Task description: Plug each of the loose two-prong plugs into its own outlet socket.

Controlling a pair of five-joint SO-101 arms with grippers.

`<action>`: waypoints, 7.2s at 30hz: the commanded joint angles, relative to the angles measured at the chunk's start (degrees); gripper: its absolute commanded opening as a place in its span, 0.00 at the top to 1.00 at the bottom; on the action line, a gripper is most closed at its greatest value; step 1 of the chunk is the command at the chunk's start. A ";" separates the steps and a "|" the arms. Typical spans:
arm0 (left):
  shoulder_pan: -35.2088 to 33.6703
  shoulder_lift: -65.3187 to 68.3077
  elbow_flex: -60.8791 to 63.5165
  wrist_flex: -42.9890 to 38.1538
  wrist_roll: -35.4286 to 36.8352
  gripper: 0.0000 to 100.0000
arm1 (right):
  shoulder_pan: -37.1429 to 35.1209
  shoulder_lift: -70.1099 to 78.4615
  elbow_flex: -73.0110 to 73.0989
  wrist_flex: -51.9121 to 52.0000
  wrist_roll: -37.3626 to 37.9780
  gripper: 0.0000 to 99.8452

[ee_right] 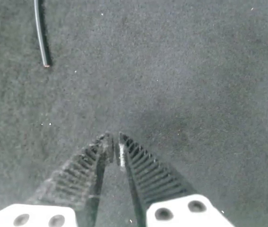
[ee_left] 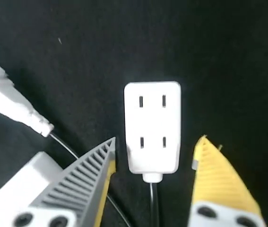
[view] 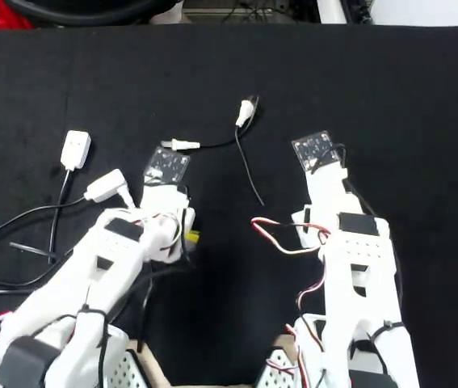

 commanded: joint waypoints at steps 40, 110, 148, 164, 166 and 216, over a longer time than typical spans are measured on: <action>-0.92 17.76 -15.87 11.16 -0.53 0.79 | 0.97 0.22 -0.48 -1.05 0.53 0.99; -17.54 -22.07 -15.43 41.14 -14.07 0.67 | -12.92 0.31 -7.43 -3.96 9.76 0.99; -28.88 -75.78 31.69 35.08 -26.29 0.67 | -20.13 57.63 -52.00 -0.26 -0.79 0.89; -28.88 -75.78 31.87 34.90 -26.37 0.67 | -19.16 58.33 -56.48 11.52 6.77 0.99; -28.88 -75.78 31.96 34.90 -26.37 0.67 | -19.25 55.43 -55.87 15.30 8.97 0.99; -28.70 -75.78 32.13 34.90 -29.45 0.67 | -13.98 14.20 -14.37 19.08 -59.69 0.80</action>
